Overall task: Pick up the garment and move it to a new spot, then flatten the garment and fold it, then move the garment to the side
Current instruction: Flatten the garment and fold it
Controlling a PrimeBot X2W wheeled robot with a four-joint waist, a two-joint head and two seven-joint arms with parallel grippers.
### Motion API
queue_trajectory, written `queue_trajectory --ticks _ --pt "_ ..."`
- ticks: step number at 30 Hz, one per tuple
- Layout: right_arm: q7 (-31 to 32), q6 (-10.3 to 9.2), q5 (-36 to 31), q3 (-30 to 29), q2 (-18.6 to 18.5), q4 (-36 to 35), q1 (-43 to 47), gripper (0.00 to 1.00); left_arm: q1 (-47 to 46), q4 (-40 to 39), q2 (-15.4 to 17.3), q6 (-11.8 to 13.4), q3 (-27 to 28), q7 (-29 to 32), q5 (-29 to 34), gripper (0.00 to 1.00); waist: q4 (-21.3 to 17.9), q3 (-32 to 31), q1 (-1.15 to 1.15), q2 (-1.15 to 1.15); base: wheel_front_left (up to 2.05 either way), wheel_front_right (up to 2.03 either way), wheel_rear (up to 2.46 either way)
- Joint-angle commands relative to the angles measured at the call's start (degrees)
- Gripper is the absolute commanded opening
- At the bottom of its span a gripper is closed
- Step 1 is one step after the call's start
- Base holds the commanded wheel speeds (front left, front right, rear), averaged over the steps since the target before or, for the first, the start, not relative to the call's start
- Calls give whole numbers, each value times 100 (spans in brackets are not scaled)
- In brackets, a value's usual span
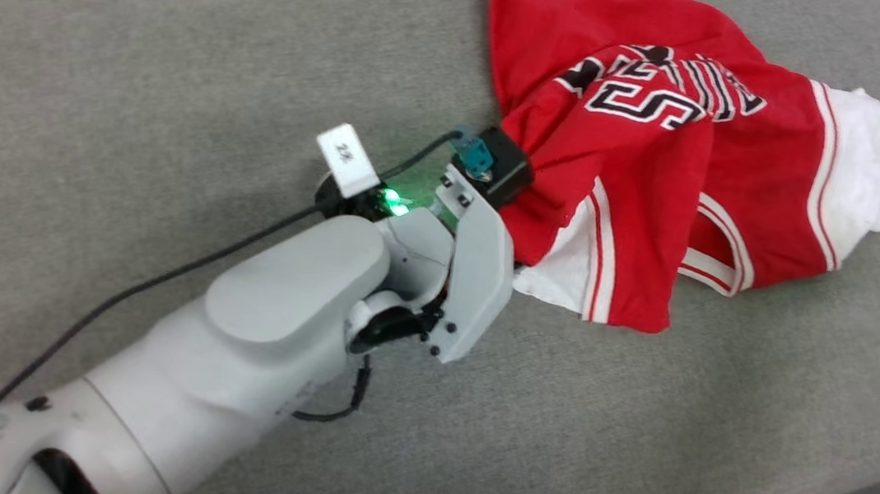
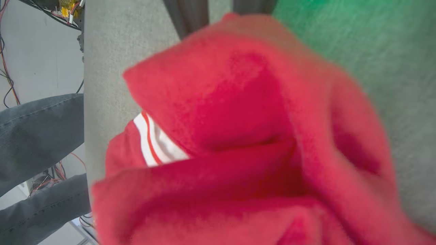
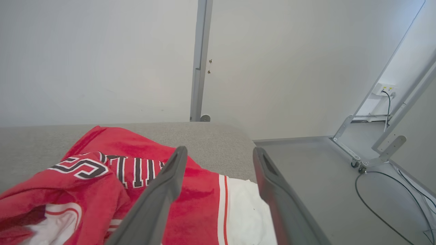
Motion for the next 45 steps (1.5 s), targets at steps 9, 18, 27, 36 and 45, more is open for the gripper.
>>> queue_trajectory --ticks 9,18,27,36,45 --pt "271 -10 -57 -141 -255 -170 150 100 38 -320 995 3 215 -204 -580 0 852 -455 0 0 0 0 0" --pt "603 -10 -86 -53 -427 -284 182 100 307 -360 2073 12 626 -140 -1172 0 1627 -769 0 0 0 0 0" --pt "803 -10 -84 70 -519 -313 145 100 775 -10 2776 196 842 -73 -1523 0 1968 -887 0 0 0 0 0" --pt "949 -10 -98 124 -565 -444 98 100 974 289 2830 153 841 -442 -1443 100 2021 -859 0 0 0 0 0" --pt "1045 -9 -108 65 -531 -649 258 100 419 -28 3481 78 686 -258 -916 100 1957 -767 0 0 0 0 0"
